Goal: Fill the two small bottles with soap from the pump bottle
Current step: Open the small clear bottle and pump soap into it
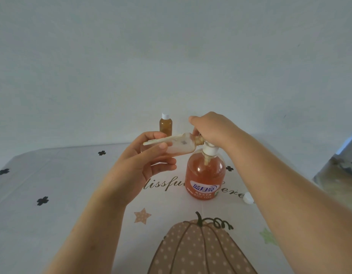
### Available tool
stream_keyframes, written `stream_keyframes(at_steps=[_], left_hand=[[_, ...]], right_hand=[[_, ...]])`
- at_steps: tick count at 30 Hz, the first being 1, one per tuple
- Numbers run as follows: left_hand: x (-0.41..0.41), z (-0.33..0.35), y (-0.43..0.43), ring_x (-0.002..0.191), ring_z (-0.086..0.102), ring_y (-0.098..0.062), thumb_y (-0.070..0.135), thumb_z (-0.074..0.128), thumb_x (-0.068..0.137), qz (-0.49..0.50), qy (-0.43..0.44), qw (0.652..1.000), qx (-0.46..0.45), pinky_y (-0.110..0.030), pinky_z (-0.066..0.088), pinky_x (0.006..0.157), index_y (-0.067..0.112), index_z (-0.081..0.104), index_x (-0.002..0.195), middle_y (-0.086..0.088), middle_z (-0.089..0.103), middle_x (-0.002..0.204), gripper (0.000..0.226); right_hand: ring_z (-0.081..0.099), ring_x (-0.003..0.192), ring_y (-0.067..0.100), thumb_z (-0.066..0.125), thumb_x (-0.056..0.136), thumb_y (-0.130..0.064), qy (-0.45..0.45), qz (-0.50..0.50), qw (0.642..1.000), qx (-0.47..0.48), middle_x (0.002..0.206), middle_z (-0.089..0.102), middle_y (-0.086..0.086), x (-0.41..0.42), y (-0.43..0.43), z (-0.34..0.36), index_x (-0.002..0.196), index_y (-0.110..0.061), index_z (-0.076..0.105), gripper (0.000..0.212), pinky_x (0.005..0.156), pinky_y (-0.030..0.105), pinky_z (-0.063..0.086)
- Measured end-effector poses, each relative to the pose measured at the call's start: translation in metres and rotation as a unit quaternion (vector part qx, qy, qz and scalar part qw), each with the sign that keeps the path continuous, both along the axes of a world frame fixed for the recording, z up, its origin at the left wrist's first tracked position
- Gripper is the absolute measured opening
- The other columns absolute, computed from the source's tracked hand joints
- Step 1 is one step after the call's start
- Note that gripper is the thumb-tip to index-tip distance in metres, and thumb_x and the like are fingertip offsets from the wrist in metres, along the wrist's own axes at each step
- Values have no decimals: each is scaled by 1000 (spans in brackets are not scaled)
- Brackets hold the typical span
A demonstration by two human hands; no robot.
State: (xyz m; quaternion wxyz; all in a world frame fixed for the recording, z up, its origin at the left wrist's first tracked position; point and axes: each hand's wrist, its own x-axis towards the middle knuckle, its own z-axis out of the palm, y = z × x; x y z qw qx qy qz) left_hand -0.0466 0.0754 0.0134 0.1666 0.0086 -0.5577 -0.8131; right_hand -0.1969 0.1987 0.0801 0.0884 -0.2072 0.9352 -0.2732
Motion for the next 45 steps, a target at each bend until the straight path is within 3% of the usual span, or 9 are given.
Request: stream_keyframes(at_steps=[8, 16, 22, 29, 38, 45], left_hand=[[3, 3, 3, 77, 68, -28, 12, 65, 84, -7, 20, 1000, 18, -34, 58, 73, 12, 64, 102, -16, 68, 97, 19], [2, 2, 2, 77, 67, -29, 14, 66, 84, -10, 18, 1000, 15, -35, 58, 73, 10, 62, 106, -17, 67, 100, 23], [-1, -1, -1, 73, 67, -27, 13, 64, 82, -1, -3, 1000, 13, -35, 58, 71, 10, 62, 104, -14, 69, 96, 22], [0, 0, 1, 72, 67, -26, 11, 64, 85, 0, 1, 1000, 6, -33, 58, 69, 7, 59, 107, -16, 69, 92, 23], [2, 3, 2, 77, 67, -28, 14, 64, 83, -8, 17, 1000, 19, -33, 58, 72, 9, 61, 104, -19, 67, 100, 22], [2, 4, 3, 77, 68, -27, 14, 65, 82, -6, 12, 1000, 19, -33, 58, 72, 12, 64, 101, -18, 67, 96, 19]], right_hand=[[62, 85, 23, 38, 101, -49, 41, 0, 999, 30, 91, 68, 5, 4, 1, 18, 104, -12, 71, 49, 80, 37, 46], [56, 78, 22, 42, 101, -40, 20, 9, 1000, 9, 84, 62, 5, 3, 0, 15, 111, -8, 71, 44, 76, 35, 43], [60, 79, 26, 43, 97, -38, -5, 7, 1000, -3, 102, 75, 12, -4, -2, 0, 108, -9, 72, 43, 82, 37, 49], [62, 80, 25, 44, 98, -40, -1, 9, 1000, -8, 101, 75, 11, -4, -1, -1, 107, -10, 72, 42, 80, 36, 49], [56, 67, 18, 47, 97, -43, 33, 14, 999, 36, 76, 63, 1, 1, -3, 17, 102, -10, 74, 43, 66, 31, 42], [58, 74, 22, 45, 99, -37, 11, 7, 1000, 13, 82, 64, 5, 2, 0, 16, 108, -8, 73, 42, 71, 34, 43]])
